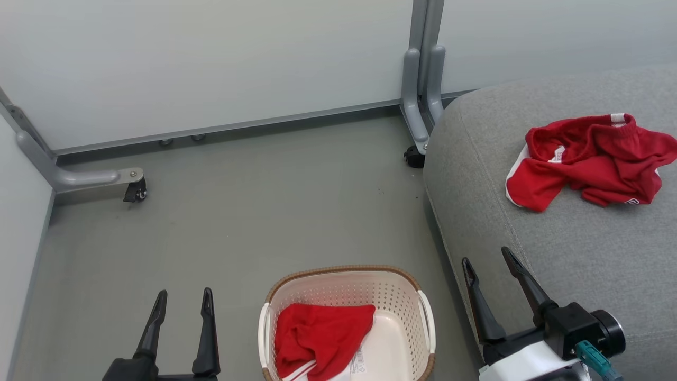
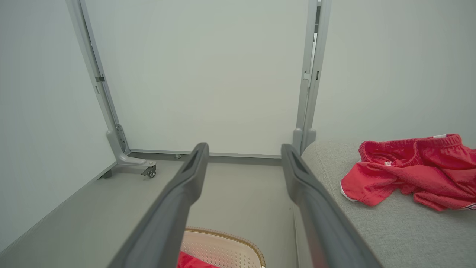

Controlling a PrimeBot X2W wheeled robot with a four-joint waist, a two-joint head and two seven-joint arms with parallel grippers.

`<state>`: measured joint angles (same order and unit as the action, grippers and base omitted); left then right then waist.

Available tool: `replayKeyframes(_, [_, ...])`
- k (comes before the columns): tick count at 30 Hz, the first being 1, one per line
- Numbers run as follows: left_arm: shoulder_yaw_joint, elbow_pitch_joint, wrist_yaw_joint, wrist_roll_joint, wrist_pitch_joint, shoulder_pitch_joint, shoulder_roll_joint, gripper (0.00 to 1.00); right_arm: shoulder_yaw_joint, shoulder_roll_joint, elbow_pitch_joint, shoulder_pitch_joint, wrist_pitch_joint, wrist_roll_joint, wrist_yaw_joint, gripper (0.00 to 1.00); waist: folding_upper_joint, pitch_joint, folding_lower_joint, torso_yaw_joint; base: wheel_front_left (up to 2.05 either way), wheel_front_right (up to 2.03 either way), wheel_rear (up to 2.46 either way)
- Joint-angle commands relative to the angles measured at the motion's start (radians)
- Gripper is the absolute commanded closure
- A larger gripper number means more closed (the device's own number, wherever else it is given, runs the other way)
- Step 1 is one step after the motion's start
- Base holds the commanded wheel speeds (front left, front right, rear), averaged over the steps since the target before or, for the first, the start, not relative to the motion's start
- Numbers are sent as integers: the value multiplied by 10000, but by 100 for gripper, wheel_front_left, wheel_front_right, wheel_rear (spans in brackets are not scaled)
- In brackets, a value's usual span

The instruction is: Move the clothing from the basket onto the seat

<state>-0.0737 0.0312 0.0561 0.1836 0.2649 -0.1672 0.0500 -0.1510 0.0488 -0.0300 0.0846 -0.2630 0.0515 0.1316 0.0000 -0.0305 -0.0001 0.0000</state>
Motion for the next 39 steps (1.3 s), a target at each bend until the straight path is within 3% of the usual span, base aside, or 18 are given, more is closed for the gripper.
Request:
replayKeyframes(1, [-28,-98,-63,-15,-12,-193,13,0,82,32,49,209,-29,98,-17,0,0,-238,1,129,0,0,0])
replayKeyframes(39, [-165,25,73,-360,-13,-441,12,0,383,29,101,504,-29,187,-17,0,0,-383,1,-63,0,0,0])
